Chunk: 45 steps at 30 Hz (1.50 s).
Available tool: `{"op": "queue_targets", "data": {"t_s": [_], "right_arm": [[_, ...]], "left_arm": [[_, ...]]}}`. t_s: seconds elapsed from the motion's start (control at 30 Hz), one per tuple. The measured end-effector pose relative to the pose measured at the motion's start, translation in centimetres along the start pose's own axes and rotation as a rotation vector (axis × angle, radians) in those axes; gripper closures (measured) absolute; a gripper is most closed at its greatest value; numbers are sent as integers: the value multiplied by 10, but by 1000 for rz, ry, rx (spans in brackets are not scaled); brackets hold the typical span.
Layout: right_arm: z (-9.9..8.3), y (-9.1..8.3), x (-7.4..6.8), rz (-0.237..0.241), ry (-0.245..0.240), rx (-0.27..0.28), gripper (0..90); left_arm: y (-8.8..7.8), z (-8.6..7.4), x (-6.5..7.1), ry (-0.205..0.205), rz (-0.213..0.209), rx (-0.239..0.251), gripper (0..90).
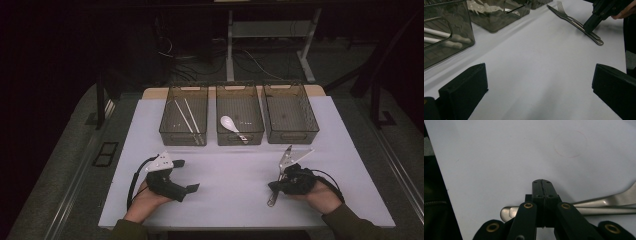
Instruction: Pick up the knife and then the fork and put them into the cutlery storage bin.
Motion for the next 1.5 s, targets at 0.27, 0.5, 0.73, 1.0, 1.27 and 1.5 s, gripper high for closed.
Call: {"op": "queue_targets", "data": {"t_s": [0.27,0.5,0.73,1.0,1.27,1.5], "right_arm": [[-6,0,-2,-7,-19,-18,894],[-14,-9,-1,-21,-5,-14,894],[-22,-12,0,-27,2,-17,895],[-18,-11,5,-68,8,1,895],[-15,-12,13,-128,11,8,897],[-20,-14,27,-181,35,-14,898]], "left_arm": [[0,0,0,2,-2,-3,0],[0,0,1,3,-4,0,0],[1,0,1,3,-4,-3,0],[1,0,1,7,-5,-7,0],[1,0,1,7,-6,-6,0],[1,0,1,6,-7,-6,0]]}}
Point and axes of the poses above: each handheld gripper's, and its own axes: y roughly forward along the jaws, z roughly out of its top, x roughly to its right, the point moved 9 cm from there along y, roughly forward along the jaws, and after that the axes turned 3 degrees about z, right-handed, at the moved point
